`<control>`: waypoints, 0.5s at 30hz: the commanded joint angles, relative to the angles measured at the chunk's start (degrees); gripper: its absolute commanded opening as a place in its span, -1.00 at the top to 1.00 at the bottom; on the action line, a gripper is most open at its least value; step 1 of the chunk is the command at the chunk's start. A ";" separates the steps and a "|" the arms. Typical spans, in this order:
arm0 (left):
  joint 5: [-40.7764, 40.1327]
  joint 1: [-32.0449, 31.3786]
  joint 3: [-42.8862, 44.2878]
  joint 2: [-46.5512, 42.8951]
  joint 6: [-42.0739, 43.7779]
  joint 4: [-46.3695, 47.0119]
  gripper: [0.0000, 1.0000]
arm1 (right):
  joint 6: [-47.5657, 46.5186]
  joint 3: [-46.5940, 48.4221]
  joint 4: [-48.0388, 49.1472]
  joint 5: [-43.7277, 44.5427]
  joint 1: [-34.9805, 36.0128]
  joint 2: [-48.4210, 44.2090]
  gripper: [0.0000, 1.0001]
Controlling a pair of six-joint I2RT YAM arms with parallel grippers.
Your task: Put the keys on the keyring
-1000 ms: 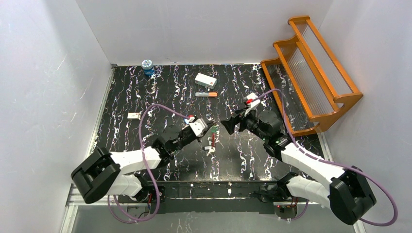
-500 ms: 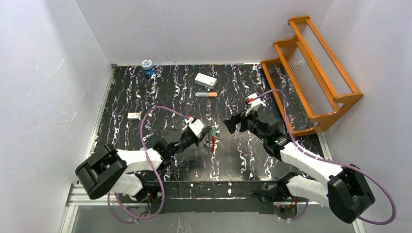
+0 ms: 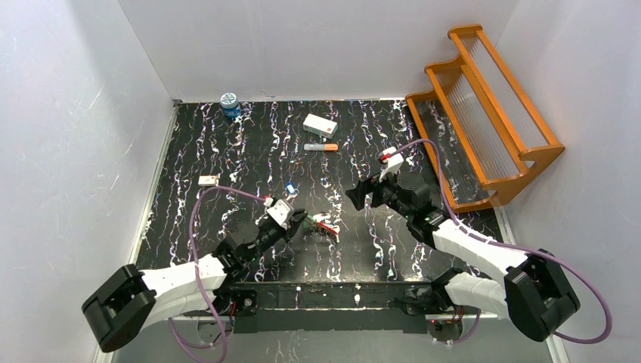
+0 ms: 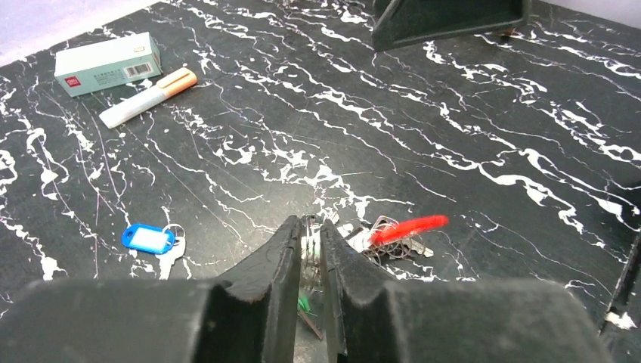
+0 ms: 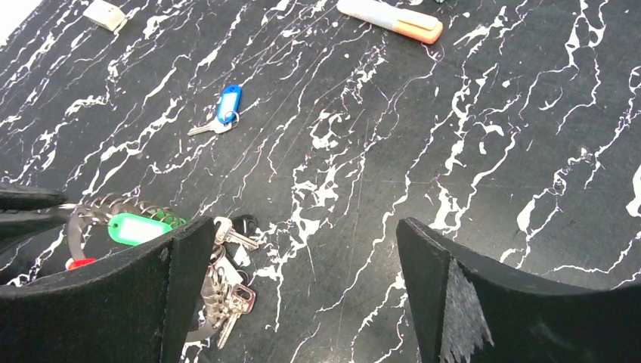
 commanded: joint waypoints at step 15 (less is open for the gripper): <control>-1.85 -0.07 2.06 -13.40 -2.79 -20.09 -0.97 | 3.53 7.85 -8.21 -4.54 -0.27 7.89 -0.97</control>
